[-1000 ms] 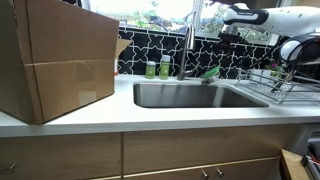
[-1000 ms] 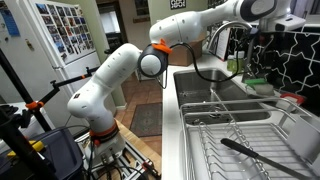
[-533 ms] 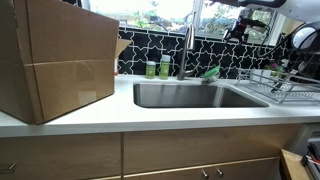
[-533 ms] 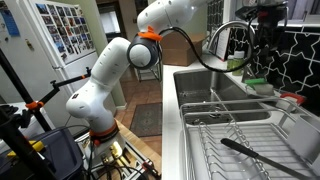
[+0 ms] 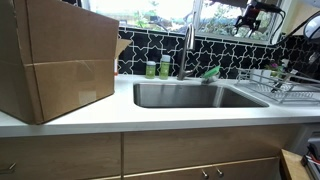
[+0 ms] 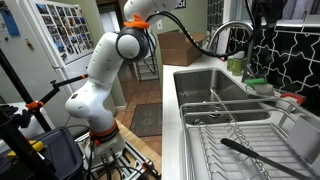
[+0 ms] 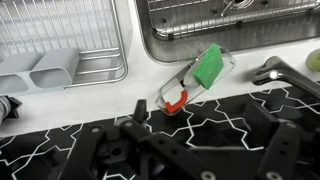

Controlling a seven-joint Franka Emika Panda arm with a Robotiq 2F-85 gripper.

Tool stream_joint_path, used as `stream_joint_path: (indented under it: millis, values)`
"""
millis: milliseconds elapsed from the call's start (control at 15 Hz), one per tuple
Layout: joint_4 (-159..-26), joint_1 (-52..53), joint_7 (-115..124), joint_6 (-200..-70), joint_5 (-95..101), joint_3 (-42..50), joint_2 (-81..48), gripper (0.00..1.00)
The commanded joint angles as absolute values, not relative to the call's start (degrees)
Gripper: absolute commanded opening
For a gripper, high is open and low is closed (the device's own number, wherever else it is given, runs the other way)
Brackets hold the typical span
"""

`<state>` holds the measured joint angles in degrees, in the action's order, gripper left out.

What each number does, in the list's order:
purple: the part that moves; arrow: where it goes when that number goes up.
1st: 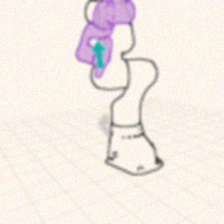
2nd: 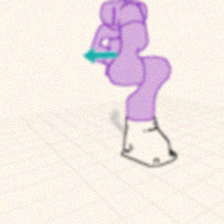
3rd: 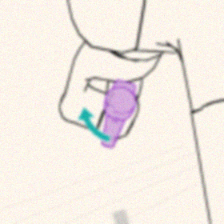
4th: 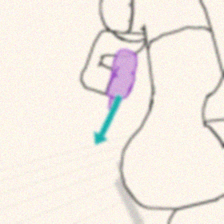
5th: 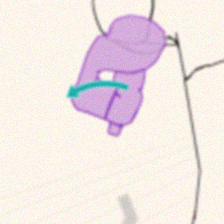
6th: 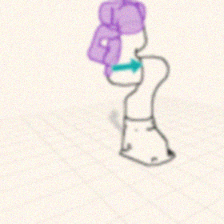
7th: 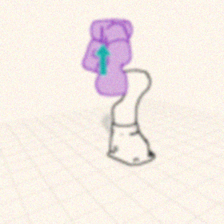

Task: Put the green sponge on the white sponge then place the two sponges in the clear container

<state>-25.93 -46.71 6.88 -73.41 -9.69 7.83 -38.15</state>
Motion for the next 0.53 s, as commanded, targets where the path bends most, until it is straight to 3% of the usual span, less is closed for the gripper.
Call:
stream_joint_path:
  millis: [0,467]
  values:
    - [-28.1,-46.4,8.6,-67.3,-8.8,7.3,-33.3,1.00]
    - [-25.8,-46.5,8.1,-66.8,-9.1,7.3,-33.5,1.00]
